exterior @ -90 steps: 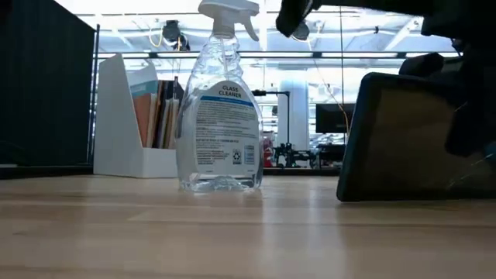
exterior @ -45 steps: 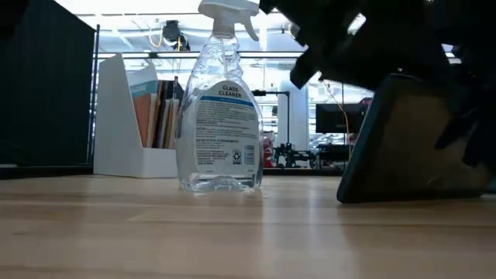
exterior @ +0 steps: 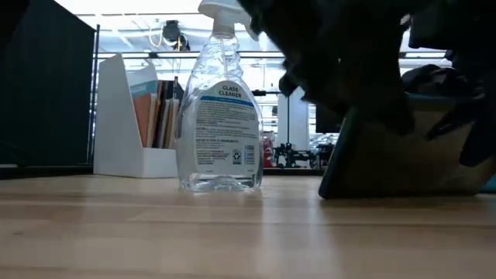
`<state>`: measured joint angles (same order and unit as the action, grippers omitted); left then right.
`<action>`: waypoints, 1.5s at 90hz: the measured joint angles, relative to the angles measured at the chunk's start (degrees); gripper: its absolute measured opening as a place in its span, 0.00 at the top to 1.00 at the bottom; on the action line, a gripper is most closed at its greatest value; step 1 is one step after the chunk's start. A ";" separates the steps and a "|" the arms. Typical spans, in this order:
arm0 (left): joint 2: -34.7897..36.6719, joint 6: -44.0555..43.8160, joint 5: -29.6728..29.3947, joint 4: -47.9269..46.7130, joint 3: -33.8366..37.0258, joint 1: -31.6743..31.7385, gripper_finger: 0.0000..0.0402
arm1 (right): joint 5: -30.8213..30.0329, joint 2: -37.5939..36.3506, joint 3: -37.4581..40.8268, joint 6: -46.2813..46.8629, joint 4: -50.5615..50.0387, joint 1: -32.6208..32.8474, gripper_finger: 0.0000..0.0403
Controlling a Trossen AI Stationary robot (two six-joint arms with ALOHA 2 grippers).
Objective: Apply microfiber cloth
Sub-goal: Spray the back of the tablet with the spray cleaning bottle
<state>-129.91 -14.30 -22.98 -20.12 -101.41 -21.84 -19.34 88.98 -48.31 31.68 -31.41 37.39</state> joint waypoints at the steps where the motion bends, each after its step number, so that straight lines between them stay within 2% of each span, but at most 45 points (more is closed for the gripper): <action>1: 0.00 0.16 -0.22 0.00 0.00 -0.04 0.74 | 0.18 -0.01 0.00 0.17 -0.01 0.00 0.65; 17: 0.11 2.89 -2.37 0.34 -0.15 -0.33 0.94 | 4.25 -0.61 -0.04 2.87 -0.46 0.17 0.65; 24: 0.22 2.54 -2.41 0.26 -0.22 -0.58 0.96 | 6.21 -1.61 0.02 3.90 -0.84 0.12 0.65; 33: 0.22 1.72 -4.01 -0.57 -0.26 -0.90 0.96 | 7.90 -3.40 -0.60 5.68 -2.48 0.55 0.65; 58: 0.22 2.97 -5.59 -4.36 -0.17 -1.70 0.96 | 7.26 -9.94 -3.98 7.06 -12.38 4.57 0.65; 76: 0.15 4.14 -6.28 -4.80 -0.11 -2.30 0.95 | 7.30 -15.04 -4.04 11.20 -13.72 8.68 0.65; 84: 0.15 4.15 -5.71 -4.59 -0.07 -2.30 0.94 | 5.01 -16.30 -4.09 13.80 -13.71 11.10 0.65; 102: 0.09 4.28 -4.99 -2.69 0.02 -2.40 0.94 | -0.41 -15.20 -4.13 17.19 -14.41 14.81 0.65; 118: 0.02 4.26 -4.33 -1.61 0.04 -2.37 0.93 | -2.89 -12.46 -4.13 17.40 -14.37 15.25 0.65; 135: -0.25 4.06 -3.15 -1.94 0.20 -2.49 0.80 | -3.05 -10.25 -4.11 17.18 -15.76 15.23 0.65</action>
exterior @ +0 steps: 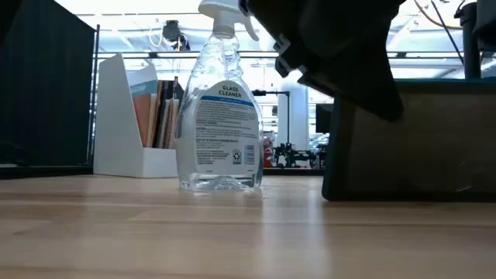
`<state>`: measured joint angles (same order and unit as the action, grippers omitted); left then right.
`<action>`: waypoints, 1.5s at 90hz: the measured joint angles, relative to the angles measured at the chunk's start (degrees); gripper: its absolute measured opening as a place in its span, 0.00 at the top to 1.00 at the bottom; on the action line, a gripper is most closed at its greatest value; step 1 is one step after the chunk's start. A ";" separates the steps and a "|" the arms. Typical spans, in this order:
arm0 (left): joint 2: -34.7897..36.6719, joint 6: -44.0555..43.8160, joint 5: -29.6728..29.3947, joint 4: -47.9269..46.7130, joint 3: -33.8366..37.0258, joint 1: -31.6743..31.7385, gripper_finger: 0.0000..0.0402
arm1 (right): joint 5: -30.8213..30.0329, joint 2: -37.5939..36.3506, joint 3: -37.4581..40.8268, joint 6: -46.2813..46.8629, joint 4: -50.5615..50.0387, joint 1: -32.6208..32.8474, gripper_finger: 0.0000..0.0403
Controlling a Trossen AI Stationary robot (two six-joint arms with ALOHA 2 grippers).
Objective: Apply microfiber cloth
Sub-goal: Spray the back of the tablet with the spray cleaning bottle
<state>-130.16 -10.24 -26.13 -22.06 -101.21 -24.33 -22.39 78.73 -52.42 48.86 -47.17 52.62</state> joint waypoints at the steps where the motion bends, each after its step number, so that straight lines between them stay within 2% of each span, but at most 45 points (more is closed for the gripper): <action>1: -0.03 0.00 0.00 -0.06 0.00 -0.03 0.79 | 0.00 0.01 0.00 0.00 -0.10 0.00 0.65; 14: -0.16 -0.22 0.37 -0.31 0.09 0.08 0.68 | -0.05 0.01 0.00 0.00 -0.54 0.00 0.65; 27: -0.16 -0.26 0.56 -0.01 0.09 0.08 0.63 | -0.12 0.01 0.00 -0.04 -0.55 -0.02 0.65; 52: -1.53 -1.45 2.58 0.30 0.02 0.34 0.62 | -1.41 0.01 0.00 0.75 -1.66 -0.02 0.65; 61: -1.53 -2.15 2.58 0.39 -0.03 0.32 0.62 | -5.52 0.01 0.00 7.52 -8.06 -0.63 0.65; 70: -1.19 -4.57 2.66 0.35 -0.04 0.32 0.63 | -6.11 0.00 0.17 14.29 -16.86 -3.05 0.65; 81: -0.99 -4.94 2.71 0.51 -0.13 0.32 0.64 | -5.97 -0.75 1.96 14.46 -20.50 -6.84 0.65; 95: -0.97 -6.59 3.88 -1.96 -0.13 0.30 0.65 | -6.11 -1.50 4.50 6.60 -14.49 -12.09 0.65; 114: 3.63 -9.96 4.16 -7.64 -0.26 -0.15 0.66 | -5.54 -1.50 8.25 -7.09 1.56 -17.54 0.59; 124: 4.69 -9.54 4.22 -8.91 -0.24 -0.56 0.66 | -1.50 -1.50 10.62 -12.59 8.29 -20.40 0.53; 135: 5.45 -6.91 4.61 -8.18 -0.15 -0.34 0.66 | 6.21 -1.50 12.97 -15.63 12.97 -23.69 0.46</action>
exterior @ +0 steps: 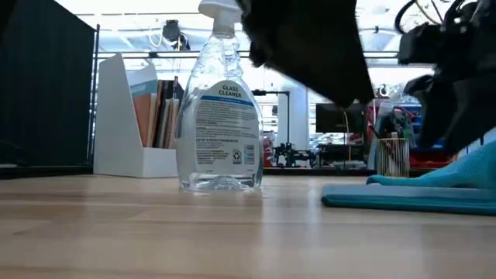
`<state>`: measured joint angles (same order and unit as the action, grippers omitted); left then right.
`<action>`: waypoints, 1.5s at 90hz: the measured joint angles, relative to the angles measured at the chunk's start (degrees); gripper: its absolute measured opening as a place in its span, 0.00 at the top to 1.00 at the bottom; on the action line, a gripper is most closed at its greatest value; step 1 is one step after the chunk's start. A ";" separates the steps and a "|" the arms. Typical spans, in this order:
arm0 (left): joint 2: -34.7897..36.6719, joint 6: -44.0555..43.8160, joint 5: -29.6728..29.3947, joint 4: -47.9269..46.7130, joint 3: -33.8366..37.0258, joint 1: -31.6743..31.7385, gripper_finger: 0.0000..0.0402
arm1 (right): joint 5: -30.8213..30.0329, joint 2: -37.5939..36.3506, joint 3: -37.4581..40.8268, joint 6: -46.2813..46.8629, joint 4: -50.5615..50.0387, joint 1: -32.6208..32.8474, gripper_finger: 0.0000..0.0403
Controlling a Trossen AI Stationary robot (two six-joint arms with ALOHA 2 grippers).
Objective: Apply microfiber cloth
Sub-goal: Spray the back of the tablet with the spray cleaning bottle
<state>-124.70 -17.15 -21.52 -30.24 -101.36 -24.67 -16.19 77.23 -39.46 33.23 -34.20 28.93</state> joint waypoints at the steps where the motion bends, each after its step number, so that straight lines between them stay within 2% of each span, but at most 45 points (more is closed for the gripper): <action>1: 0.04 -0.01 0.00 0.01 -0.01 0.07 0.66 | 0.91 0.00 0.21 -0.09 0.33 -0.29 0.45; 12: -1.38 -0.03 1.75 1.36 -0.04 1.06 0.66 | 10.80 0.00 3.00 -1.23 8.47 -3.29 0.41; 21: -3.87 2.02 3.61 3.40 0.04 1.59 0.66 | 15.73 0.00 5.05 -1.37 15.39 -5.76 0.40; 39: -6.86 7.72 4.90 8.98 -0.04 2.49 0.66 | 21.24 0.00 8.29 1.95 20.35 -9.59 0.41; 55: -10.01 14.22 11.58 15.68 0.09 4.02 0.66 | 23.97 -0.10 12.60 4.89 26.24 -11.53 0.41; 68: -9.94 14.52 14.75 16.02 0.00 5.23 0.66 | 25.12 -0.22 15.42 7.55 30.12 -12.49 0.41; 100: -9.94 14.23 11.66 11.96 0.00 5.31 0.66 | 25.37 -0.15 16.54 9.42 32.84 -12.53 0.41; 114: -10.53 8.74 10.24 14.14 0.00 4.52 0.66 | 25.42 -0.10 16.57 9.77 33.05 -12.39 0.41; 124: -11.41 8.68 9.19 15.03 -0.09 3.59 0.66 | 25.32 -0.07 16.59 10.40 33.20 -12.35 0.41; 135: -12.65 9.11 2.71 15.28 -0.30 2.56 0.66 | 24.84 -0.03 16.65 11.03 33.63 -11.91 0.41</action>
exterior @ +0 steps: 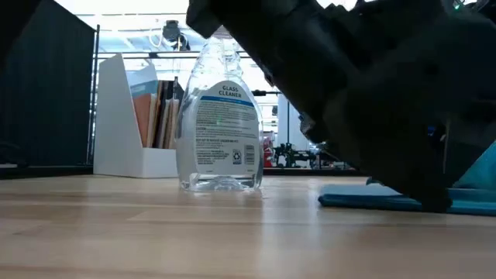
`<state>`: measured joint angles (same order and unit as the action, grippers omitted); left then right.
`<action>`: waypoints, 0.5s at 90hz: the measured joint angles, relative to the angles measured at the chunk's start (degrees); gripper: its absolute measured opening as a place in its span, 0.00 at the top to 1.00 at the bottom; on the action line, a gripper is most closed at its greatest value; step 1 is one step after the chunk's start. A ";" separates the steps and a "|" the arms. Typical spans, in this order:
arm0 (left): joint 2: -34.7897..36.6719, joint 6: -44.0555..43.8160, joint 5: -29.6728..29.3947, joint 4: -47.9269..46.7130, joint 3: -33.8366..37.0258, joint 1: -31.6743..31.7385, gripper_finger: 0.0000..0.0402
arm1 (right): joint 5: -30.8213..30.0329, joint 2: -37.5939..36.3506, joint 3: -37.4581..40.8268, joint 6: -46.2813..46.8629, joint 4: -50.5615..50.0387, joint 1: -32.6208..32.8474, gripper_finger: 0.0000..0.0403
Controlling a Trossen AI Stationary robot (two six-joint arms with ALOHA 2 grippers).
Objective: Apply microfiber cloth
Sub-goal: Spray the back of the tablet with the spray cleaning bottle
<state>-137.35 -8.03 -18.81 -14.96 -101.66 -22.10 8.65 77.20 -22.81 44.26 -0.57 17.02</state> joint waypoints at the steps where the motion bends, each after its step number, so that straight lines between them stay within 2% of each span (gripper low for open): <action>1: -0.13 0.00 -0.54 -0.08 0.03 -0.06 0.66 | -0.05 0.01 0.00 0.11 0.09 0.07 0.41; 15: -1.22 3.33 -7.96 0.85 0.10 -0.20 0.66 | -1.42 0.42 0.11 0.99 1.68 1.95 0.41; 45: -2.67 6.41 -6.56 2.45 0.15 1.80 0.65 | -1.42 0.88 0.36 1.39 4.60 3.25 0.41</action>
<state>-140.03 -1.62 -25.37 -12.51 -101.51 -20.30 7.23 78.08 -22.45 45.65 4.03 20.27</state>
